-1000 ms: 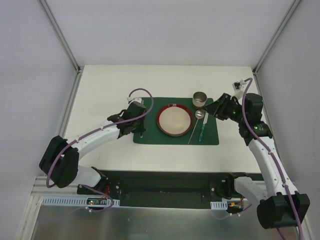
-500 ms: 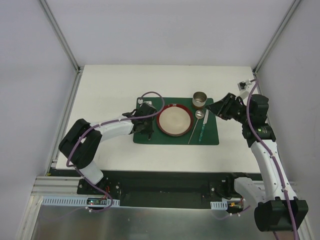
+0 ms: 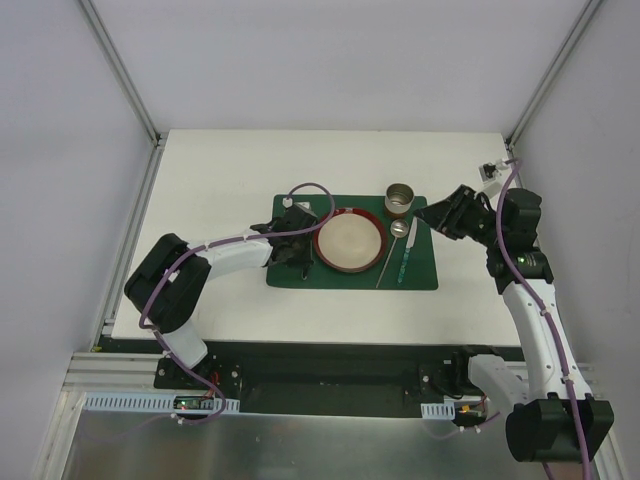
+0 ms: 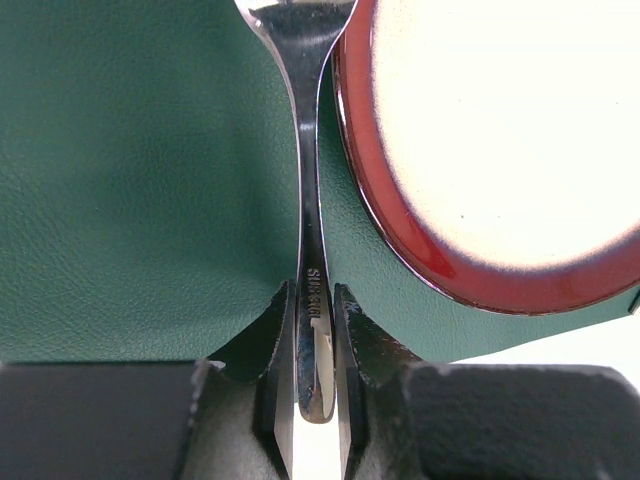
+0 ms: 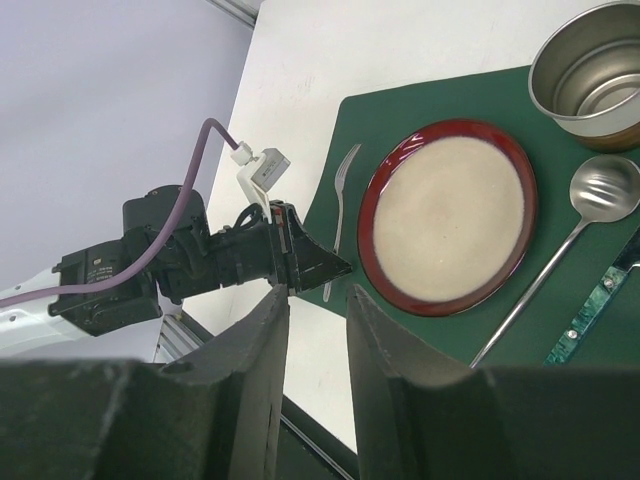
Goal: Set the dinner table for one person
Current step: Pick up the fork from the corner of the board.
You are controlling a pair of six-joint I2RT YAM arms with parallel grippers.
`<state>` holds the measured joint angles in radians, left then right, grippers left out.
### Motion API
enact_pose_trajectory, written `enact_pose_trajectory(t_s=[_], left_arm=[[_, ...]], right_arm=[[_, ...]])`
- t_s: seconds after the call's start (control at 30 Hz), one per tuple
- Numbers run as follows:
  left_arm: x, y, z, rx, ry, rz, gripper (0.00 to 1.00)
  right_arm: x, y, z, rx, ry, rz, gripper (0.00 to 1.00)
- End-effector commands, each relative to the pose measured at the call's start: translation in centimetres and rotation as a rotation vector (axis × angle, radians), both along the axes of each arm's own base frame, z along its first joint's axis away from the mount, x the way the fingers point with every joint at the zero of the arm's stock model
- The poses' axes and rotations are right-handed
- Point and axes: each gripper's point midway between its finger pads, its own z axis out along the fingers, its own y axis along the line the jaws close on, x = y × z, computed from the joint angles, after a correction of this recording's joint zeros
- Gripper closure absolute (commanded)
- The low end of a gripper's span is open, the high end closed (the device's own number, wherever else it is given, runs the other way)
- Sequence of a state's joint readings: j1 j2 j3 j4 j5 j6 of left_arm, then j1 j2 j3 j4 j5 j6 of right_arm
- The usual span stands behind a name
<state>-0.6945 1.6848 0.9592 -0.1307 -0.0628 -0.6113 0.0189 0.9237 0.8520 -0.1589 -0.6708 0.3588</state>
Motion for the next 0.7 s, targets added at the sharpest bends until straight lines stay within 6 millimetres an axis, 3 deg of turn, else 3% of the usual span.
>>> enact_pose_trajectory(t_s=[0.0, 0.47, 0.6, 0.67], left_arm=[[0.8, -1.5, 1.4, -0.050, -0.036, -0.023, 1.00], [0.3, -1.9, 2.2, -0.092, -0.028, -0.016, 1.00], [0.5, -1.6, 3.1, -0.096, -0.052, -0.002, 1.00], [0.7, -1.2, 4.4, -0.094, -0.088, 0.010, 1.00]], right_arm=[[0.1, 0.1, 0.6, 0.019, -0.037, 0.016, 0.69], [-0.1, 0.1, 0.7, 0.028, -0.038, 0.018, 0.70], [0.4, 0.0, -0.5, 0.026, -0.011, 0.009, 0.71], [0.8, 0.0, -1.9, 0.035, 0.026, 0.010, 0.71]])
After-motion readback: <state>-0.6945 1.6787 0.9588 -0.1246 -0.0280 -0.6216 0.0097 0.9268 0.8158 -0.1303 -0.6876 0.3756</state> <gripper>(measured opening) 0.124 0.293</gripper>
